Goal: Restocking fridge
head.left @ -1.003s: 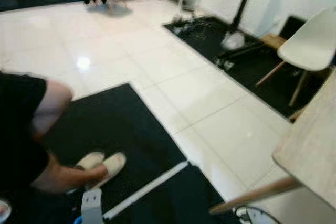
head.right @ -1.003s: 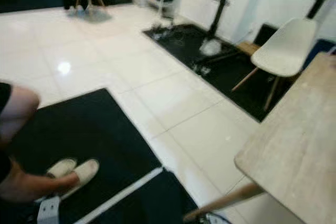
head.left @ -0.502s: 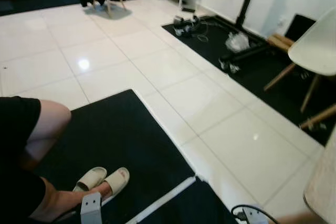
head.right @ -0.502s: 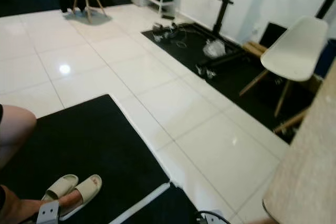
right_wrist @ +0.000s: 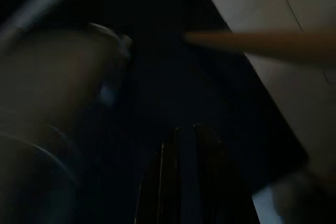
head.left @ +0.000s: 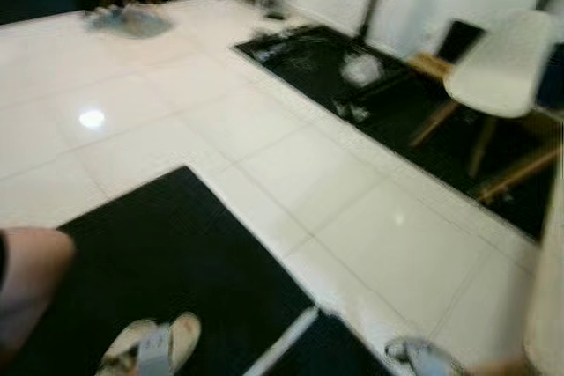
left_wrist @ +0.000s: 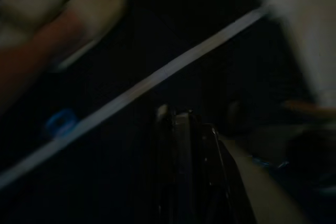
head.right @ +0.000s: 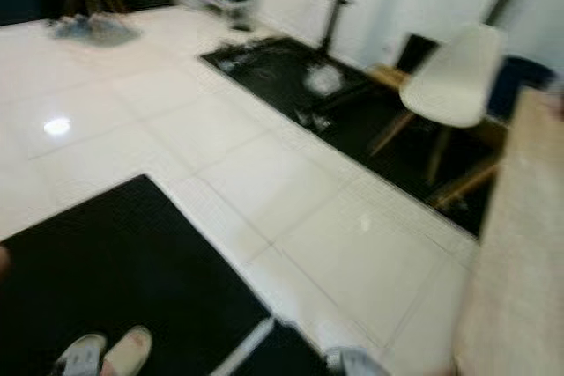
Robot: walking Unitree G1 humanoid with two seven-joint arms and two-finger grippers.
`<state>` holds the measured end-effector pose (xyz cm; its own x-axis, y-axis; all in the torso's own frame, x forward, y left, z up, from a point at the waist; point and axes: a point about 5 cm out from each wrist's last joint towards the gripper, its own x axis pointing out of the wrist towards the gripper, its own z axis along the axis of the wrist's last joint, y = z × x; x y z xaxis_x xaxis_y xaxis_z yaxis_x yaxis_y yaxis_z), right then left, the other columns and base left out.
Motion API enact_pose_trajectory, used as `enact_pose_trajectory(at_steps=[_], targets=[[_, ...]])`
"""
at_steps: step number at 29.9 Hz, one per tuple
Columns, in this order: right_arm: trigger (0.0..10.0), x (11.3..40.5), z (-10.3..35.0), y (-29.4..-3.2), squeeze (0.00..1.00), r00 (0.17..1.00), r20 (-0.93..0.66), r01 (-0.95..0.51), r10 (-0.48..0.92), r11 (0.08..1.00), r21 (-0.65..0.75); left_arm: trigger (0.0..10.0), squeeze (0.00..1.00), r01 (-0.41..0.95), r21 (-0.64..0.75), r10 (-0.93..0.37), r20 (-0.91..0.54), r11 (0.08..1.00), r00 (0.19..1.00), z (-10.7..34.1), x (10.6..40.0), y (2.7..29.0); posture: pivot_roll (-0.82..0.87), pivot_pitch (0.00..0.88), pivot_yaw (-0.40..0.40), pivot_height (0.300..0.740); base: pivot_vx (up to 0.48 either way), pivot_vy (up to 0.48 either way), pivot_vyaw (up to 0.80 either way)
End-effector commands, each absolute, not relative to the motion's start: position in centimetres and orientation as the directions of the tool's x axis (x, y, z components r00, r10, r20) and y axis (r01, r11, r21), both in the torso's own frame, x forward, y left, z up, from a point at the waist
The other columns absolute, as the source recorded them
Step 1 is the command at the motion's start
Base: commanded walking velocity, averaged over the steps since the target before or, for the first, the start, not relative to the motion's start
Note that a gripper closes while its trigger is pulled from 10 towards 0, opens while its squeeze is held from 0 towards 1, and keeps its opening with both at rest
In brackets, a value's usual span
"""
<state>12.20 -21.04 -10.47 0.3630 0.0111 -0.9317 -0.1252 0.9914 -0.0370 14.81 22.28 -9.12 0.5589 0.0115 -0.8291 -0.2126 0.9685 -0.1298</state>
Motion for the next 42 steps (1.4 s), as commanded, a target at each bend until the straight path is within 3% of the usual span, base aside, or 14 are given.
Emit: enact_pose_trajectory(at_steps=[1,24,42], targets=[[10.0,13.0,-10.3,-20.7,0.0,0.388,-0.922,-0.121,0.018,0.992,-0.031,10.0,0.0,-0.222,-0.123,0.012,-0.851,0.967,0.525,-9.6,13.7,22.3,0.07,0.012,-0.094,0.74,0.311,0.0,-0.76],[10.0,13.2,-10.2,-20.7,0.0,0.393,-0.919,-0.122,0.012,0.992,-0.039,10.0,0.0,-0.22,-0.134,0.004,-0.846,0.966,0.533,-9.6,14.0,21.9,0.07,0.009,-0.098,0.74,0.311,0.0,-0.63],[10.0,13.1,-10.2,-20.8,0.0,0.398,-0.917,-0.125,0.009,0.991,-0.045,10.0,0.0,-0.229,-0.111,0.027,-0.85,0.967,0.526,-9.0,13.5,24.6,0.07,0.008,-0.099,0.74,0.313,0.0,0.0]])
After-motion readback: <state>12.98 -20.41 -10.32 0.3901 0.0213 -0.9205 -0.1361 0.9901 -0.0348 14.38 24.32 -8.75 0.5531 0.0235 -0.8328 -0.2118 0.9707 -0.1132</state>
